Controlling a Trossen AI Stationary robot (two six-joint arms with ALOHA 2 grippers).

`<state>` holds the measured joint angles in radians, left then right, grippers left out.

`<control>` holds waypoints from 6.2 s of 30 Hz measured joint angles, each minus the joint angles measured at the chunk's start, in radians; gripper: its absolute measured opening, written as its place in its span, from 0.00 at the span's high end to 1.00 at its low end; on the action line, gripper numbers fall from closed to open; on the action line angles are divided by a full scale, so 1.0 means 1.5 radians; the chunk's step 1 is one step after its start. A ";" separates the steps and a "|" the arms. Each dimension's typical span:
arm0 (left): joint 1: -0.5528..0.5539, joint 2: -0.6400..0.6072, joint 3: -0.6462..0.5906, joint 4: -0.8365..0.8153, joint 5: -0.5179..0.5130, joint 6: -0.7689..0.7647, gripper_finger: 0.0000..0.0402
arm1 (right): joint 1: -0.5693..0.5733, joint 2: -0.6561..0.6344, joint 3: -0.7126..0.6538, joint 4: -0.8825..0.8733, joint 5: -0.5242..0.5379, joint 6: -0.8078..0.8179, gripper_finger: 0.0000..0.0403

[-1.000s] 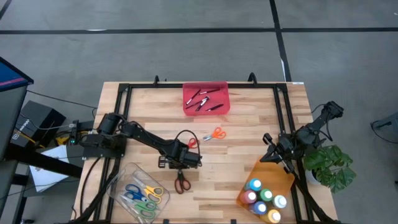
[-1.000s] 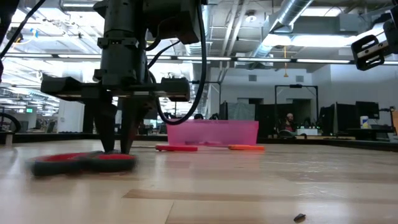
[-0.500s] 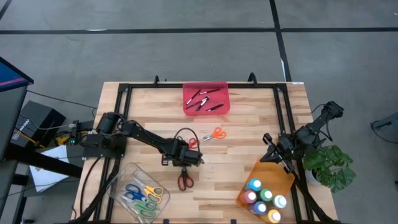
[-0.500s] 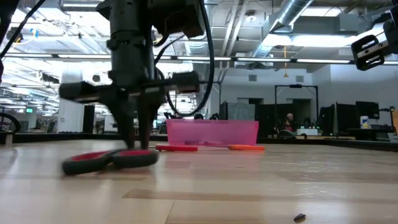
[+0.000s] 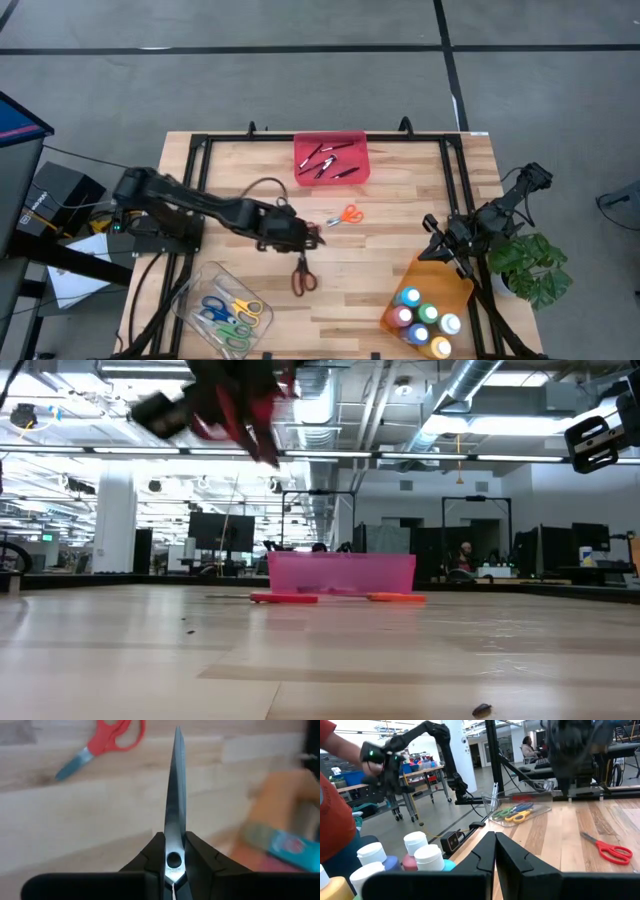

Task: Pick & Place Paint Supplies
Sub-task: Put the black scissors into the transparent bin, then put the red scissors into the transparent bin

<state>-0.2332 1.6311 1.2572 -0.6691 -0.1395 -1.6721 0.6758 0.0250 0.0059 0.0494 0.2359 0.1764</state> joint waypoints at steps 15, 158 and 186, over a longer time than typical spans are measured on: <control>-0.100 -0.235 0.001 -0.215 0.029 -0.200 0.89 | 0.000 0.000 0.000 0.000 0.000 0.000 0.98; 0.120 -0.240 -0.150 0.517 -0.159 0.392 0.76 | 0.000 0.000 0.000 0.000 0.000 0.000 0.98; 0.191 0.135 0.069 -0.128 0.005 0.644 0.41 | 0.000 0.000 0.000 0.001 0.000 0.000 0.98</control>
<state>0.0533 1.8335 1.3610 -0.8613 -0.1317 -0.7062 0.6762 0.0252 0.0060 0.0503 0.2363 0.1764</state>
